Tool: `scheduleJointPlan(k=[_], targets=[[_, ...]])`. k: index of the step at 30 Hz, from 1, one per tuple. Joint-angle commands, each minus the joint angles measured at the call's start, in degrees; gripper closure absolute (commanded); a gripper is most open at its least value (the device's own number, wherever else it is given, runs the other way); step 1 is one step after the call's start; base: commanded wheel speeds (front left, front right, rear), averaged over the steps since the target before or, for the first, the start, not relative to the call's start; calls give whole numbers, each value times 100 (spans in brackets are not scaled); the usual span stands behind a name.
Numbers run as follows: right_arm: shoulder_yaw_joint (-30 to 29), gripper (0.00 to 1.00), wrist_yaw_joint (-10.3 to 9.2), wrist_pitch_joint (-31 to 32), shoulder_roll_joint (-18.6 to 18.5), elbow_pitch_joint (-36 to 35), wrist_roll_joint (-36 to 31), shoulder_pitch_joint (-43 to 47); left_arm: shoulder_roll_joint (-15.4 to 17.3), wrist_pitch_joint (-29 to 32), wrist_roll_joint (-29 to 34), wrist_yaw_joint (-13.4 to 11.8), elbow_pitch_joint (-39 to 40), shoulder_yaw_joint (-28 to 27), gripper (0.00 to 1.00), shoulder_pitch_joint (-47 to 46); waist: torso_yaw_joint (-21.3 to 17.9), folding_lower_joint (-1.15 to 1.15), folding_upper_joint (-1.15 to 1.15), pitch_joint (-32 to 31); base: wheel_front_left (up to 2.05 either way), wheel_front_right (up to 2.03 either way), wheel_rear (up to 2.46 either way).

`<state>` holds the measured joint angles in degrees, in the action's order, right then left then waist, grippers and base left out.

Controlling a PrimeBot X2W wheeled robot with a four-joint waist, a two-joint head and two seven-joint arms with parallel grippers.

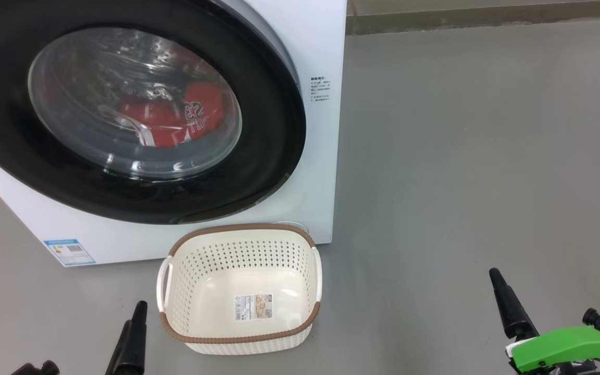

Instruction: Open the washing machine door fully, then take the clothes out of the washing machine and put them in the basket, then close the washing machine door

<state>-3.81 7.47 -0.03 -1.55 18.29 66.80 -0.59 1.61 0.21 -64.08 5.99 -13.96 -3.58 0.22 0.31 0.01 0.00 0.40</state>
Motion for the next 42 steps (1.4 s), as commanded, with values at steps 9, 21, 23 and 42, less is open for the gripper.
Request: scheduleJointPlan(k=[9, 21, 23, 42], targets=[[144, 0, 1, -215, -101, -173, -782, -67, 129, -229, 811, -86, 300, -9, 0, 24, 10, -1, 0, 1, 0, 0, 0], [211, 0, 1, -400, -96, -153, -1357, -21, 149, -415, 1573, -123, 420, -14, 0, 96, 15, -1, 0, 2, 0, 0, 0], [226, 0, 1, -434, -99, -152, -1483, -14, 151, -449, 1712, -121, 438, -20, 0, 107, 15, -1, 0, 2, 0, 0, 0], [356, 0, 2, -754, -121, -138, -2442, 48, 140, -772, 3000, -56, 575, -125, 0, 229, 15, -1, 0, -2, 0, 0, 0]])
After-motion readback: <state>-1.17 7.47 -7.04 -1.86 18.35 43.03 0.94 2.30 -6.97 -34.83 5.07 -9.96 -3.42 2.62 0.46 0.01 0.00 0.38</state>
